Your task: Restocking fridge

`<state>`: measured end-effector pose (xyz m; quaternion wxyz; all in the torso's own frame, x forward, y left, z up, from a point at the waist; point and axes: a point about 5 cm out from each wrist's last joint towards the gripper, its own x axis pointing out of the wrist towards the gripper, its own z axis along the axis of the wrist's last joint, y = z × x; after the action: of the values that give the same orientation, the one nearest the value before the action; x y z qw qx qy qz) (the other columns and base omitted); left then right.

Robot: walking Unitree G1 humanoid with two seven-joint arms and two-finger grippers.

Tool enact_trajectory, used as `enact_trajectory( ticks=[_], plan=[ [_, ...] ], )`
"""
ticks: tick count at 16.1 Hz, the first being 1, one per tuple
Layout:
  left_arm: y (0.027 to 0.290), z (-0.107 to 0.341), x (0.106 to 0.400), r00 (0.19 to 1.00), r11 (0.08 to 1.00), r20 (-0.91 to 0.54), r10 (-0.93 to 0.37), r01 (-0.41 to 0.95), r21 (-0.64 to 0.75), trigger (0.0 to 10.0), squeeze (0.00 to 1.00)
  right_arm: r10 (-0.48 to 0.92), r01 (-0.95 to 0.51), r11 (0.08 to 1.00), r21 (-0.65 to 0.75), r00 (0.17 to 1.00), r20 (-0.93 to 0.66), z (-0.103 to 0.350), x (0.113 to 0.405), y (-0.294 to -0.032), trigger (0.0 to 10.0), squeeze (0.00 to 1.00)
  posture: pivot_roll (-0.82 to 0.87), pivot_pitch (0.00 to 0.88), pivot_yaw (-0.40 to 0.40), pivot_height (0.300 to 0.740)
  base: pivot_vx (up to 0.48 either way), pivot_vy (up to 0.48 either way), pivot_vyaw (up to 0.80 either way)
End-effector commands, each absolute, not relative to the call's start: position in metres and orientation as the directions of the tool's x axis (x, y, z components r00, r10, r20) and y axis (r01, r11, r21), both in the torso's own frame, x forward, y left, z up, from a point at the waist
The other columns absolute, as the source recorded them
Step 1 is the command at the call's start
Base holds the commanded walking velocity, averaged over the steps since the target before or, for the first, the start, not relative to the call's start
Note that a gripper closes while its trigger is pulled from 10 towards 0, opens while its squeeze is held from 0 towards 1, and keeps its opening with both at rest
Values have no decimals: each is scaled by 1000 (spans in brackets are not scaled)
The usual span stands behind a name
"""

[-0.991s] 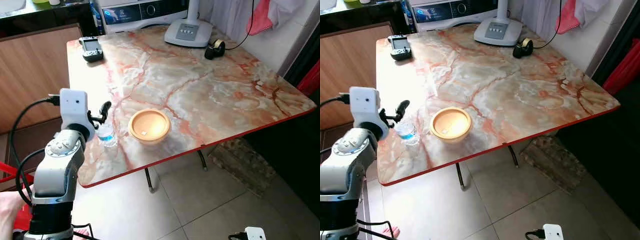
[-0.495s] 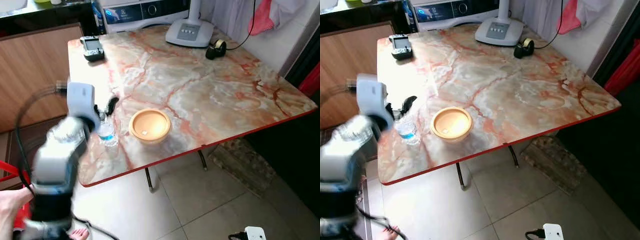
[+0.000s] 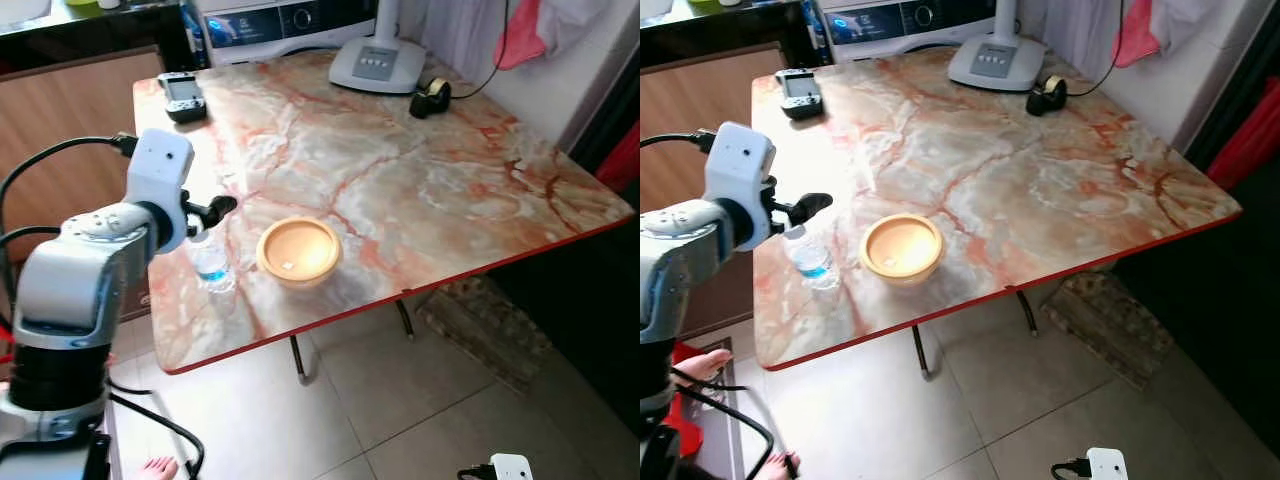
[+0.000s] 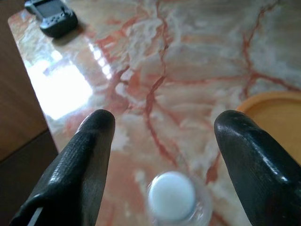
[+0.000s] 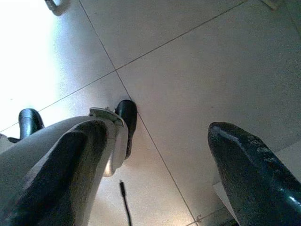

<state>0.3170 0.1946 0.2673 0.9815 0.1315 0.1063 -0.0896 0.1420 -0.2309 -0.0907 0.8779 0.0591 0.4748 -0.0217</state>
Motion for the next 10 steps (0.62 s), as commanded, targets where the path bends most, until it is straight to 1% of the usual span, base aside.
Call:
enact_trajectory(
  ticks=[1,6,10],
  plan=[
    [199,265,315,951,947,-274,-140,210,244,10000,0,14,105,991,82,525,-851,-93,135,-232,10000,0,133,129,-14,740,0,0,0],
    [199,252,315,933,958,-327,-151,220,186,10000,0,18,103,991,84,523,-852,-93,135,-232,10000,0,132,133,-14,740,0,0,0],
    [196,250,317,937,961,-300,-180,232,147,10000,0,14,104,991,80,522,-853,-93,134,-233,10000,0,124,136,-19,740,0,0,0]
  ],
)
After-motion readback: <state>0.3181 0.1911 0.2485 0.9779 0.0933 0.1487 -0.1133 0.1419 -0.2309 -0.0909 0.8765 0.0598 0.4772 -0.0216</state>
